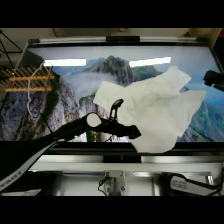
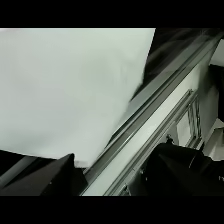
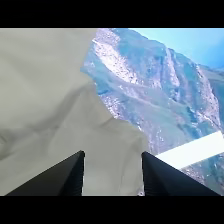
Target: Fold the shirts.
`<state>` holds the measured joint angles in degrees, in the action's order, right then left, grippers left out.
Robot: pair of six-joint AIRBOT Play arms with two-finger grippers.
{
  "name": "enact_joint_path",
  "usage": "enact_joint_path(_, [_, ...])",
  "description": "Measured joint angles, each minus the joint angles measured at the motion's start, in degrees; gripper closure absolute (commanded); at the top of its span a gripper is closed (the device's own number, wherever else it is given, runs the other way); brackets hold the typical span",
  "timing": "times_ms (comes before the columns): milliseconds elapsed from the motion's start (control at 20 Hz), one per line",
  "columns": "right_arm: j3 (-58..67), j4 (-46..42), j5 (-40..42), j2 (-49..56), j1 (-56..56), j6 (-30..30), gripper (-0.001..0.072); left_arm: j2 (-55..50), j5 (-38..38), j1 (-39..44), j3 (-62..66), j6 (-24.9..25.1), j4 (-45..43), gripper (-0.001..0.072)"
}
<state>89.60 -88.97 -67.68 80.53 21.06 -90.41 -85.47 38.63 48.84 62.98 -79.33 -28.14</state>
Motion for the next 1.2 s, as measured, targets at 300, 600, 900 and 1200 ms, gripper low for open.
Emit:
enact_joint_path(300, [0.28,3.89,-9.46,-1.07,0.59,1.18,0.0205,0.44,13.18,-20.48,5.16,0.50,-10.23,0.0092])
enact_joint_path(600, [-6.16,16.46,-17.88,-2.10,0.22,1.51,0.0205,-4.79,12.35,-34.67,6.56,-0.20,-14.29,0.0090])
enact_joint_path(900, [-17.11,15.82,-18.58,-8.96,-6.64,1.03,0.0205,-12.28,4.87,-36.48,6.78,-1.27,-13.14,0.0090])
enact_joint_path(1200, [-22.36,15.04,-15.58,-13.22,-16.09,-2.08,0.0205,-15.37,-3.08,-33.35,6.93,-1.36,-10.71,0.0513])
